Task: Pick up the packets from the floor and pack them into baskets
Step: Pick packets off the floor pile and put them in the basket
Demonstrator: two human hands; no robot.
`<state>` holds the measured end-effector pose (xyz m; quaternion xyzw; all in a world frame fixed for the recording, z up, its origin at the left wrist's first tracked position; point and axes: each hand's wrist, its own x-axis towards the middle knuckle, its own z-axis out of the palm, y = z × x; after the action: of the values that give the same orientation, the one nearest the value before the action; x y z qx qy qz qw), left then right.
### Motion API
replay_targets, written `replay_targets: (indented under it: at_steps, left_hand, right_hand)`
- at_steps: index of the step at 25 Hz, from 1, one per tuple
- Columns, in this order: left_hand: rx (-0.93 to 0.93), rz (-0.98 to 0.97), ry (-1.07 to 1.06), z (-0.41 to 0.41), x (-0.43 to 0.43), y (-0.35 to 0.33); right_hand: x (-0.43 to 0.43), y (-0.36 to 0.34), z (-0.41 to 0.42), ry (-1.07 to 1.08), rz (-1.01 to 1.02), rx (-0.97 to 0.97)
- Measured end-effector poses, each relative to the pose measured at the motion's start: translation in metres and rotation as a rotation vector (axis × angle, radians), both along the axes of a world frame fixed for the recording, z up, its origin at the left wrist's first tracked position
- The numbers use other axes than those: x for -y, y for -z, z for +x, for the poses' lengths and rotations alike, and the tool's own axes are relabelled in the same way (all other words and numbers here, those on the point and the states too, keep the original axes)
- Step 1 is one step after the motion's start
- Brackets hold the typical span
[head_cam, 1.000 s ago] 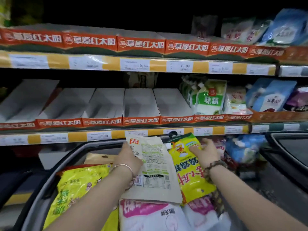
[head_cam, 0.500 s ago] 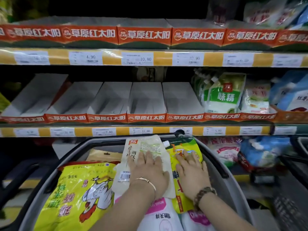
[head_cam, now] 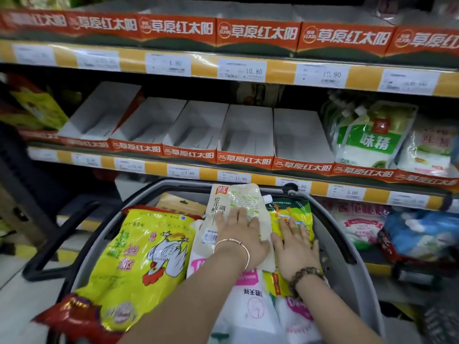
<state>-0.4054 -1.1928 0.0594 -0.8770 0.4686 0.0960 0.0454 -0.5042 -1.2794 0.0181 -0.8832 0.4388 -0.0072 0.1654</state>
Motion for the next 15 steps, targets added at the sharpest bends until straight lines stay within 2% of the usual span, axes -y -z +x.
replay_targets:
  at_steps: [3, 6, 9, 12, 15]
  left_hand:
    - [-0.112, -0.059, 0.088, 0.008, -0.013, -0.011]
    - [-0.138, -0.182, 0.095, 0.014, -0.044, -0.021]
    - [-0.213, -0.381, -0.031, 0.022, -0.088, -0.031]
    - [-0.263, -0.526, -0.091, 0.037, -0.138, -0.045]
    - [-0.282, -0.642, -0.209, 0.062, -0.205, -0.060]
  right_hand:
    - [-0.001, -0.002, 0.000, -0.016, 0.011, -0.032]
    - [-0.001, -0.014, 0.004, -0.026, -0.028, -0.072]
    - [-0.020, -0.044, 0.007, 0.008, -0.091, 0.117]
    - [-0.066, -0.075, 0.030, -0.164, -0.176, 0.216]
    - [-0.138, -0.095, 0.079, -0.409, -0.173, 0.314]
